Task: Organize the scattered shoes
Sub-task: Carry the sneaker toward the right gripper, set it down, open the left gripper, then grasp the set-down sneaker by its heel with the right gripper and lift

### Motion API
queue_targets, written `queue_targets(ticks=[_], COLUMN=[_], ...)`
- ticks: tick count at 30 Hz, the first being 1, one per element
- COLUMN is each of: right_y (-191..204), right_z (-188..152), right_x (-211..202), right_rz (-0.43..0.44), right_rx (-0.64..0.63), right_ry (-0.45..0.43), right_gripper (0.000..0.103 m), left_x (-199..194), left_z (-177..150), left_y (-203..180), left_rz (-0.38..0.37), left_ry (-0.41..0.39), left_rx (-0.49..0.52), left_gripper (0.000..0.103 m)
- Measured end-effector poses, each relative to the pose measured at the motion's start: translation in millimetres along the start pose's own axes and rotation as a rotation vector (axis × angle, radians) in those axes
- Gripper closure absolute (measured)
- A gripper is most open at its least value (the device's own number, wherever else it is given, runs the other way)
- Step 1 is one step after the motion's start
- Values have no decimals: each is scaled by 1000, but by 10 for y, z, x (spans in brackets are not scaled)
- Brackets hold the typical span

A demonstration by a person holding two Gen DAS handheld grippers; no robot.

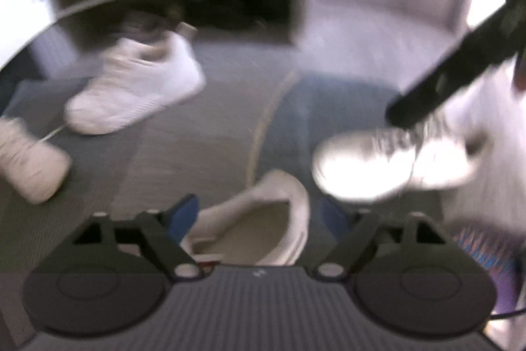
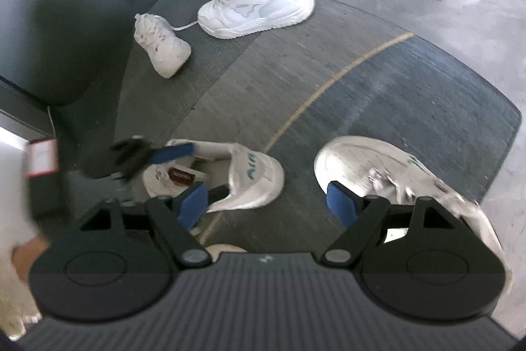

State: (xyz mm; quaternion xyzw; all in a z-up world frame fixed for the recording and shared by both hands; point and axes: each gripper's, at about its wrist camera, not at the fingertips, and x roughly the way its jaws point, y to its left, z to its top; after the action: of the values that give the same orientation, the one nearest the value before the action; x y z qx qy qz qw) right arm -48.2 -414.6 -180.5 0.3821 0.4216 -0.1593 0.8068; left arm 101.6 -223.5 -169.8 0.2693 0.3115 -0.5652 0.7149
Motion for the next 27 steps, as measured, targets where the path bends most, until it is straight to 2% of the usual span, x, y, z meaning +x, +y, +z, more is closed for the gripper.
queue_targets(ticks=[2,4,6,8,10,13,18,21,23,25,27], right_y=[116,269,389,611,784,930,972,904,877,873,916], right_z=[19,31,51,91,128,213,505,659,739,744,680], right_x=[-11,-123,-275,-577,-750,-663,233,764,1133,1306,1515], right_rz=[-17,-42,-58,-87,-104,-97,-60,-28,4,25,30], right_rx=[-23,-47,-66,-100,-119,-184,-477,-653,-773,-834,-943], right_ry=[19,71,86,106,137,191,245,341,399,417,400], right_gripper=[21,21,21,21,21,21,21,22,22,24,26], left_x=[-189,-397,-561,-620,-693,-825,-921,-995,-1051,-1133,-1214], left_z=[-51,-143,-228,-249,-261,-265,-396,-533,-598,-660,-706], left_y=[89,180,253,278,358,496,474,345,254,128,-32], left_rz=[51,101,138,157,167,170,338,433,460,464,476], left_ry=[-31,-67,-85,-74,-29,8,47,64,85,136,180], left_rx=[-59,-123,-204,-257,-357,-455,-467,-510,-542,-558,-490], left_gripper=[15,4,2,1,1,0,0,0,0,0,0])
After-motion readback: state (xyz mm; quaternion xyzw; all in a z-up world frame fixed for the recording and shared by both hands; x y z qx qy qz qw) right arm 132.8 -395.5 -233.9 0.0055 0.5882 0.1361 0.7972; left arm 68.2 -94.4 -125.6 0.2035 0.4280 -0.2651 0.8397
